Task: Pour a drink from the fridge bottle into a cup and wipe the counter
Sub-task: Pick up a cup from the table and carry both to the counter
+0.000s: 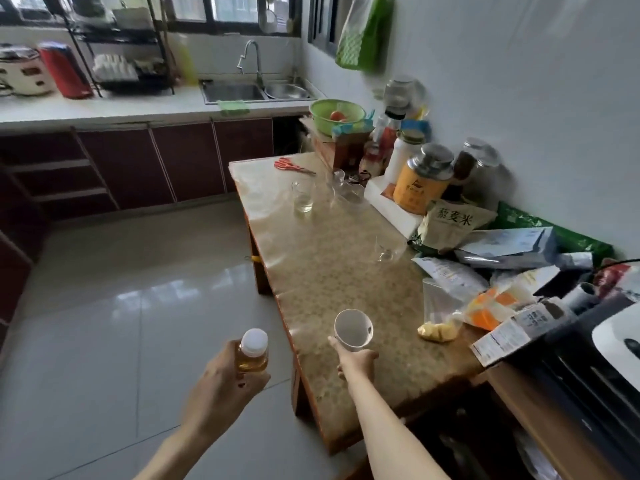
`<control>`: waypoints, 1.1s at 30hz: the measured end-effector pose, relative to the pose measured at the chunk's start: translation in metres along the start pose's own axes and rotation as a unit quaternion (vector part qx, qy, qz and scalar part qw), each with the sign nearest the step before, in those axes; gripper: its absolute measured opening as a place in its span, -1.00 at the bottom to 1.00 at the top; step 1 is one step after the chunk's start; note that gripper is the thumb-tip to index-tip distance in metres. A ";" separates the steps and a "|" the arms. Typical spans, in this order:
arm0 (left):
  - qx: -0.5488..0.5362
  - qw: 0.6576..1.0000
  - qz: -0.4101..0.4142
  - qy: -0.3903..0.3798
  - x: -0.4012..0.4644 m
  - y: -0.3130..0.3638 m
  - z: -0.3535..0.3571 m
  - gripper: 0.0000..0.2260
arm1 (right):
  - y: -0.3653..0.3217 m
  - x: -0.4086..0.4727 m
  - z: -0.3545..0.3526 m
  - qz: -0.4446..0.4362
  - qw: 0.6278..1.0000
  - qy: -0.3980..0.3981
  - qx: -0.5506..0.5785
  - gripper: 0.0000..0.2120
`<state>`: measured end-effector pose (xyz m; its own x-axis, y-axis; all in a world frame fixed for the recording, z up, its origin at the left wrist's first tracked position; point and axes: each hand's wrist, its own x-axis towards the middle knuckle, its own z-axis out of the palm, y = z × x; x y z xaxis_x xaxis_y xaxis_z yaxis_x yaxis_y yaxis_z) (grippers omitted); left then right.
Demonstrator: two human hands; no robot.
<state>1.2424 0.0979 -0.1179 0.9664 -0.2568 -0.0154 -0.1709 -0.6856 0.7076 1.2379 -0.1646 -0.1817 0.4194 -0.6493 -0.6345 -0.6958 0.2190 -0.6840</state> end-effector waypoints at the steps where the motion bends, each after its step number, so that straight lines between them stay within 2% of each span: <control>1: -0.004 1.000 -0.004 -0.007 0.004 0.001 0.002 -0.56 | 0.001 0.005 0.002 0.001 1.000 -0.009 0.016 -0.20; 5: 0.000 1.000 -0.015 -0.006 0.017 0.009 0.012 -0.57 | -0.001 0.019 0.003 -0.066 0.998 -0.003 -0.002 -0.50; 7: 0.002 1.000 -0.011 0.005 0.023 0.013 0.013 -0.56 | -0.009 0.019 0.003 -0.098 0.993 -0.010 -0.063 -0.46; 9: 0.003 1.000 -0.014 0.016 0.027 0.016 0.011 -0.56 | -0.021 0.018 0.004 -0.144 0.973 -0.027 -0.180 -0.36; 11: 0.003 0.999 -0.026 0.034 0.027 0.015 0.002 -0.55 | -0.035 0.015 0.011 -0.209 0.937 -0.054 -0.274 -0.28; 15: 0.008 0.993 -0.067 0.096 0.014 0.006 -0.028 -0.54 | -0.062 -0.011 0.043 -0.327 0.864 -0.134 -0.359 -0.25; 21: 0.006 0.967 -0.165 0.192 -0.052 -0.022 -0.088 -0.52 | -0.060 -0.093 0.116 -0.451 0.760 -0.273 -0.379 -0.26; 25: -0.008 0.932 -0.237 0.272 -0.121 -0.050 -0.128 -0.51 | -0.036 -0.172 0.162 -0.477 0.703 -0.383 -0.362 -0.25; 27: -0.028 0.905 -0.266 0.330 -0.172 -0.071 -0.149 -0.50 | -0.015 -0.222 0.186 -0.490 0.661 -0.436 -0.364 -0.28; 29: -0.026 0.888 -0.286 0.359 -0.209 -0.086 -0.160 -0.50 | 0.002 -0.256 0.201 -0.490 0.643 -0.471 -0.353 -0.34; 33: -0.064 0.840 -0.328 0.428 -0.315 -0.118 -0.187 -0.51 | 0.059 -0.350 0.226 -0.528 0.571 -0.507 -0.372 -0.35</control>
<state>0.9941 0.3870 -0.0646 0.6384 0.7685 0.0433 0.4206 -0.3953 0.8166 1.1817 0.2402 -0.0819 0.6942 0.7040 -0.1500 0.3596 -0.5197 -0.7750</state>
